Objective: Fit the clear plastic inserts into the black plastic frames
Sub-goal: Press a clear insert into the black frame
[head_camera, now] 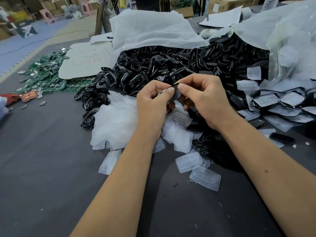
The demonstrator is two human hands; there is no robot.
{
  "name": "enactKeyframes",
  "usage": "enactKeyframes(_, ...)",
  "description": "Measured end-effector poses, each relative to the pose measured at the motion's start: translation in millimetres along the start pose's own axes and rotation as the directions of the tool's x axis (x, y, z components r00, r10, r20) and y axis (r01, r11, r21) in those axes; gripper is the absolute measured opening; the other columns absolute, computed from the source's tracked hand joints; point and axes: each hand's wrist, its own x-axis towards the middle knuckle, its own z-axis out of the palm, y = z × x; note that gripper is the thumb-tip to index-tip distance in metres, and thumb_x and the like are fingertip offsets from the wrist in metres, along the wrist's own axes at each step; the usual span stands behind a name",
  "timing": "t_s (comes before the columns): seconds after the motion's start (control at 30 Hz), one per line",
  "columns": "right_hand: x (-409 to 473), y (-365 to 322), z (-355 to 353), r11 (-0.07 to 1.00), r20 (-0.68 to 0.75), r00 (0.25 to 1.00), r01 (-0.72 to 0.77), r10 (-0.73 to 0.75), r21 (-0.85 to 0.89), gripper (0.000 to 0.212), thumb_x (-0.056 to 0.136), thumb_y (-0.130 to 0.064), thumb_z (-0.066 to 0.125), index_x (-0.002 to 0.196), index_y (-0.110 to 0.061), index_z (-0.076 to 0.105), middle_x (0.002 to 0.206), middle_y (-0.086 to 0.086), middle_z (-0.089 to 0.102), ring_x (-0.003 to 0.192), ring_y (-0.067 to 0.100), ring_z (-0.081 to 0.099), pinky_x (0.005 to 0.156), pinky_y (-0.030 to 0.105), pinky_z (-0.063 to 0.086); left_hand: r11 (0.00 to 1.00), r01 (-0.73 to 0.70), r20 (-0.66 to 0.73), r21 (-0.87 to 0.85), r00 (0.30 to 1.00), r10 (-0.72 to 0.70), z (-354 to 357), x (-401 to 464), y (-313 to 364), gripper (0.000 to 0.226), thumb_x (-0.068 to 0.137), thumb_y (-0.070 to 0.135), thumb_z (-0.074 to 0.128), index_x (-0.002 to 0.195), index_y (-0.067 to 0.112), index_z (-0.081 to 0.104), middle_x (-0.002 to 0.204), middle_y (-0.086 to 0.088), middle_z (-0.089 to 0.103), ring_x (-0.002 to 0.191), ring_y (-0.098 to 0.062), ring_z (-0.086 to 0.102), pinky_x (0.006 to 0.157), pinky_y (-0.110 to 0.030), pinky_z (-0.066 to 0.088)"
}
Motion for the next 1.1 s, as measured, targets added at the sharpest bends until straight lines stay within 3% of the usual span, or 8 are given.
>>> enactKeyframes(0.2,-0.8,0.9,-1.2,0.999,0.059,0.998,-0.028,0.026,0.024,0.013,0.091,0.004,0.071,0.102,-0.003,0.073,0.079,0.004,0.073,0.067,0.013,0.067,0.054,0.026,0.054,1.000,-0.003,-0.013,-0.006,1.000,0.003,-0.2,2.7,-4.1,0.008,0.095,0.000,0.069,0.089,0.005,0.071,0.083,-0.021,0.068,0.076,-0.030,0.066,0.054,-0.024,0.048)
enactKeyframes(0.4,0.8,1.1,-1.1,0.992,-0.018,0.995,-0.095,0.097,0.079,0.011,0.092,0.003,0.072,0.101,-0.003,0.074,0.080,0.012,0.073,0.064,0.018,0.067,0.051,0.027,0.053,0.999,-0.029,0.017,0.029,0.999,0.028,-1.7,4.1,-6.3,0.006,0.097,0.005,0.072,0.100,0.002,0.076,0.076,-0.008,0.069,0.055,-0.010,0.059,0.057,-0.025,0.049)
enactKeyframes(0.57,2.6,0.2,-2.4,0.984,-0.054,0.988,-0.137,0.144,0.112,0.013,0.091,0.004,0.071,0.096,-0.007,0.073,0.080,0.011,0.072,0.063,0.018,0.067,0.051,0.025,0.053,0.998,-0.035,0.003,0.055,0.999,0.035,-1.4,3.2,-5.4,0.008,0.097,0.010,0.073,0.101,0.013,0.079,0.085,-0.009,0.077,0.069,-0.016,0.069,0.064,-0.027,0.056)
enactKeyframes(0.7,3.5,1.0,-2.6,0.978,-0.082,0.981,-0.167,0.178,0.124,0.014,0.091,0.006,0.071,0.094,-0.008,0.072,0.079,0.010,0.072,0.062,0.018,0.067,0.052,0.024,0.053,0.998,-0.038,-0.016,0.055,0.999,0.039,-1.0,3.3,-5.6,0.019,0.095,0.001,0.071,0.101,0.017,0.079,0.084,-0.002,0.077,0.076,-0.020,0.075,0.065,-0.022,0.057)
enactKeyframes(0.87,4.5,1.5,-3.3,0.959,-0.046,0.974,-0.211,0.223,0.187,0.009,0.094,0.000,0.070,0.092,-0.008,0.072,0.076,0.008,0.071,0.062,0.017,0.066,0.053,0.024,0.053,0.999,-0.023,-0.014,0.047,1.000,0.023,-0.3,3.1,-5.0,0.021,0.095,-0.002,0.069,0.100,0.016,0.080,0.088,-0.009,0.079,0.075,-0.023,0.076,0.064,-0.021,0.057)
enactKeyframes(1.1,4.4,3.5,-2.4,0.975,-0.083,0.978,-0.183,0.194,0.124,0.006,0.094,0.001,0.070,0.093,-0.004,0.073,0.071,0.005,0.073,0.060,0.017,0.067,0.055,0.023,0.054,0.999,-0.006,-0.016,0.044,1.000,0.007,-0.4,3.1,-5.8,0.019,0.098,-0.002,0.066,0.108,0.008,0.079,0.094,-0.022,0.077,0.070,-0.019,0.073,0.064,-0.021,0.057)
